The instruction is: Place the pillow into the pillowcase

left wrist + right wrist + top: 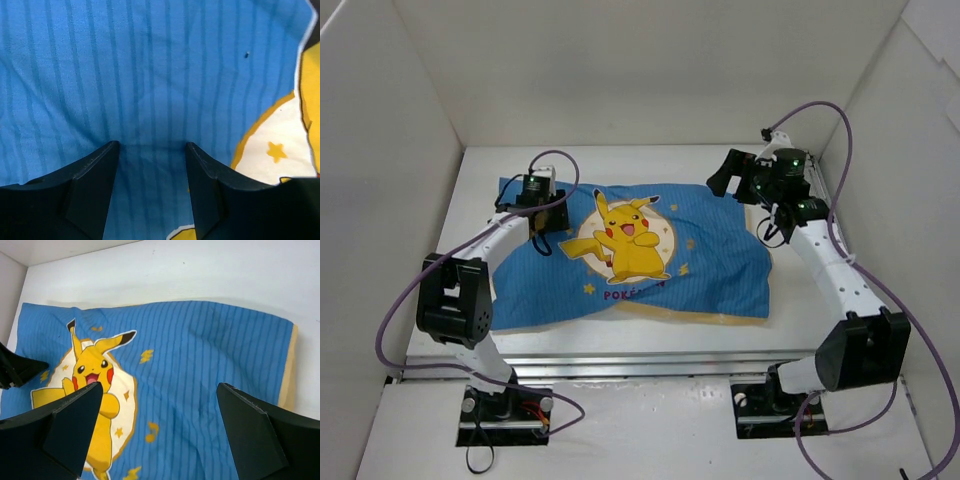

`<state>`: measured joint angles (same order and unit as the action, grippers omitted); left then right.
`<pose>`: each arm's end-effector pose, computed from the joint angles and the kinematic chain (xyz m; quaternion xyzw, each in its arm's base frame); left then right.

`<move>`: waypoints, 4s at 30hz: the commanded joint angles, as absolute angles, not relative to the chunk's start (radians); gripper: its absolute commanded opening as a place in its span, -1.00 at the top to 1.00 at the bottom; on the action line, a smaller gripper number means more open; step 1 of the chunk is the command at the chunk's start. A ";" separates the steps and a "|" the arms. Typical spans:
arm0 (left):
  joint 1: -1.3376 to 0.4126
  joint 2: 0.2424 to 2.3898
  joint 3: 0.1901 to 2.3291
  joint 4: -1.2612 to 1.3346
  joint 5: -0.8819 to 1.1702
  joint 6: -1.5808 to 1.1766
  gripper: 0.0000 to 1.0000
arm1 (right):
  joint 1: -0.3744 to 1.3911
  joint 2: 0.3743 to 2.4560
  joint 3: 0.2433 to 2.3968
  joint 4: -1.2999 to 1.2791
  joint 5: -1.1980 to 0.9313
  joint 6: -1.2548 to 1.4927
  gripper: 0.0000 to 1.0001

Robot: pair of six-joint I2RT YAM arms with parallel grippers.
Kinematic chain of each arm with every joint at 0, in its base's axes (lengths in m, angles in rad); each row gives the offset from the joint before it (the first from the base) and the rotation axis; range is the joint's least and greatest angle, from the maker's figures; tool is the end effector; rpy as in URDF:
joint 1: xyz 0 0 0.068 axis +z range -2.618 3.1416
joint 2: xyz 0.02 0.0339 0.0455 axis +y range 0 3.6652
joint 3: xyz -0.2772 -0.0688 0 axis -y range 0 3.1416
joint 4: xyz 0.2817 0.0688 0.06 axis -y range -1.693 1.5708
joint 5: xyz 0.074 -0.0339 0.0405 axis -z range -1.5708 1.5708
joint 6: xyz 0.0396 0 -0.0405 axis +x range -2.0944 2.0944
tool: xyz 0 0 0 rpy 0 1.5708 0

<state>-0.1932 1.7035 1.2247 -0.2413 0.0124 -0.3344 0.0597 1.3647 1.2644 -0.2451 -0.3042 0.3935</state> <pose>0.4118 -0.0811 0.2368 -0.0617 0.9088 -0.1130 0.3969 0.3534 0.0330 0.3785 0.0484 0.8119 0.2485 0.5261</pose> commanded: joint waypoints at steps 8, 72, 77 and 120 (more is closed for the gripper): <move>-0.071 1.772 1.258 -0.179 0.109 -0.350 0.03 | 0.117 1.779 1.391 -0.137 -0.224 0.385 -0.89; -0.851 1.747 1.218 -0.202 0.167 -0.268 0.88 | 0.037 2.241 1.867 -0.141 -0.071 0.416 1.00; -0.920 1.640 1.109 -0.256 0.222 -0.293 0.90 | 0.037 2.263 1.870 -0.140 -0.089 0.425 1.00; -0.372 1.258 1.241 -0.339 -0.238 -0.414 -0.99 | 0.006 1.199 1.243 -0.146 -0.119 0.348 -0.96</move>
